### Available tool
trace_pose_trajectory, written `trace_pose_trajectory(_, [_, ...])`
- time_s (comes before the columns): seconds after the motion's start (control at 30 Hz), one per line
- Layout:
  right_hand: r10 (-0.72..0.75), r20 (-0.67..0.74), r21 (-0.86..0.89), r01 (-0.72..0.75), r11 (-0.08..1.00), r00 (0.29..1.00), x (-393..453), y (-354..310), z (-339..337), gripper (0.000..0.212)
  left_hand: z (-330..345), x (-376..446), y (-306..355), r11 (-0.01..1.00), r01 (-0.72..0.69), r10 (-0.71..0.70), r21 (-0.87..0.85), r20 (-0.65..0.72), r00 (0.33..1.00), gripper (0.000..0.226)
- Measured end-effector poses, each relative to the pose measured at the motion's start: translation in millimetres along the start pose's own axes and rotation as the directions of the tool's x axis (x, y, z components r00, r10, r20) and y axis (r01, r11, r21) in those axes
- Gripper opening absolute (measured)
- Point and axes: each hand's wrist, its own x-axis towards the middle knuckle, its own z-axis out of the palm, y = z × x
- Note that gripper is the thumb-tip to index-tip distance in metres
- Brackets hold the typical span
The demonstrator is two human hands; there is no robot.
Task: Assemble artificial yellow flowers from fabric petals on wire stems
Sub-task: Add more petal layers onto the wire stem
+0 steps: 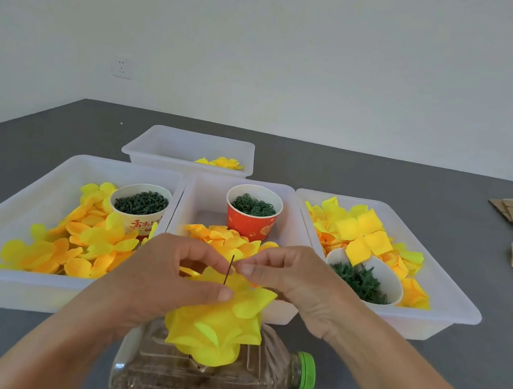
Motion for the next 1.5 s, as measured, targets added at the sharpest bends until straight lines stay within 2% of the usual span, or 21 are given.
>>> trace_pose_trajectory(0.13, [-0.033, -0.271, -0.029, 0.026, 0.999, 0.962, 19.1, 2.0, -22.7, 0.005, 0.4, 4.4, 2.2, 0.997, -0.002, 0.009, -0.079, 0.087, 0.996, 0.037])
trace_pose_trajectory(0.23, [-0.18, -0.522, -0.237, 0.061, 0.97, 0.834, 40.5, 7.9, -52.7, 0.01, -1.7, 6.9, 2.9, 0.992, -0.011, 0.03, -0.127, 0.149, 0.988, 0.038])
trace_pose_trajectory(0.3, [-0.272, -0.61, -0.404, 0.003, 0.915, 0.744, 55.5, 14.1, -76.0, 0.001, -5.8, 8.1, 2.5, 0.988, -0.019, 0.054, -0.151, 0.228, 0.972, 0.044])
trace_pose_trajectory(0.37, [-0.356, -0.659, -0.564, -0.123, 0.817, 0.662, 69.2, 20.7, -97.7, 0.017, -10.5, 8.3, 3.2, 0.987, -0.059, 0.104, -0.152, 0.307, 0.946, 0.052])
trace_pose_trajectory(0.43, [-0.423, -0.657, -0.671, -0.229, 0.705, 0.624, 80.0, 26.8, -114.7, 0.032, -14.8, 9.3, 3.0, 0.982, -0.099, 0.151, -0.16, 0.35, 0.925, 0.058])
trace_pose_trajectory(0.5, [-0.431, -0.615, -0.758, -0.344, 0.554, 0.66, 89.4, 33.3, -125.3, 0.041, -18.0, 11.6, 2.5, 0.979, -0.13, 0.181, -0.159, 0.364, 0.914, 0.063])
trace_pose_trajectory(0.6, [-0.367, -0.56, -0.828, -0.493, 0.266, 0.743, 100.9, 42.7, -132.5, 0.043, -20.6, 16.5, 1.0, 0.979, -0.136, 0.18, -0.151, 0.338, 0.924, 0.064])
trace_pose_trajectory(0.67, [-0.342, -0.56, -0.827, -0.532, 0.18, 0.755, 105.3, 46.0, -133.0, 0.038, -21.0, 20.4, -0.7, 0.981, -0.114, 0.157, -0.158, 0.295, 0.943, 0.057])
trace_pose_trajectory(0.73, [-0.317, -0.579, -0.815, -0.539, 0.213, 0.751, 107.3, 47.0, -131.4, 0.028, -18.7, 24.4, -0.7, 0.983, -0.088, 0.127, -0.16, 0.249, 0.96, 0.044])
trace_pose_trajectory(0.8, [-0.301, -0.588, -0.805, -0.506, 0.309, 0.751, 108.8, 48.3, -130.8, 0.018, -13.9, 29.1, 1.2, 0.987, -0.069, 0.098, -0.144, 0.206, 0.974, 0.035])
trace_pose_trajectory(0.9, [-0.266, -0.614, -0.741, -0.426, 0.519, 0.743, 106.9, 47.0, -133.2, 0.028, -5.9, 36.6, 6.0, 0.992, -0.053, 0.069, -0.112, 0.14, 0.988, 0.032])
trace_pose_trajectory(0.93, [-0.251, -0.617, -0.723, -0.411, 0.555, 0.746, 105.8, 44.9, -135.3, 0.029, -3.3, 39.1, 7.7, 0.993, -0.047, 0.06, -0.108, 0.121, 0.991, 0.03])
trace_pose_trajectory(0.97, [-0.239, -0.611, -0.727, -0.415, 0.547, 0.755, 105.8, 42.1, -137.1, 0.029, -1.1, 41.5, 8.9, 0.993, -0.038, 0.05, -0.111, 0.104, 0.993, 0.028])
trace_pose_trajectory(1.03, [-0.224, -0.572, -0.79, -0.456, 0.41, 0.789, 108.1, 36.4, -137.5, 0.028, 2.8, 46.7, 10.6, 0.992, -0.018, 0.027, -0.129, 0.068, 0.997, 0.026])
trace_pose_trajectory(1.13, [-0.181, -0.459, -0.887, -0.46, 0.04, 0.87, 116.4, 32.4, -129.0, 0.002, 7.8, 54.4, 12.5, 0.99, 0.005, 0.0, -0.141, 0.032, 0.999, 0.024])
trace_pose_trajectory(1.17, [-0.161, -0.45, -0.885, -0.462, -0.051, 0.879, 119.2, 33.9, -125.0, 0.009, 9.2, 56.5, 12.8, 0.99, 0.008, -0.005, -0.142, 0.025, 1.0, 0.024])
trace_pose_trajectory(1.23, [-0.142, -0.416, -0.887, -0.435, -0.154, 0.898, 125.4, 38.4, -119.7, 0.012, 11.7, 60.3, 13.3, 0.99, 0.01, -0.008, -0.139, 0.016, 1.0, 0.023])
trace_pose_trajectory(1.3, [-0.156, -0.399, -0.893, -0.422, -0.155, 0.903, 128.7, 41.5, -115.9, 0.007, 13.0, 63.5, 14.1, 0.99, 0.011, -0.009, -0.138, 0.012, 1.0, 0.021])
trace_pose_trajectory(1.4, [-0.204, -0.403, -0.899, -0.428, -0.094, 0.892, 130.1, 42.7, -115.0, 0.01, 12.9, 67.6, 13.7, 0.991, 0.012, -0.01, -0.133, 0.011, 1.0, 0.02])
trace_pose_trajectory(1.47, [-0.243, -0.454, -0.888, -0.456, 0.048, 0.857, 127.6, 42.0, -120.0, 0.008, 12.3, 69.0, 12.5, 0.992, 0.011, -0.009, -0.127, 0.015, 1.0, 0.02])
trace_pose_trajectory(1.5, [-0.245, -0.491, -0.871, -0.463, 0.165, 0.836, 124.7, 41.4, -123.8, 0.006, 12.2, 69.5, 11.9, 0.993, 0.01, -0.008, -0.122, 0.018, 1.0, 0.019])
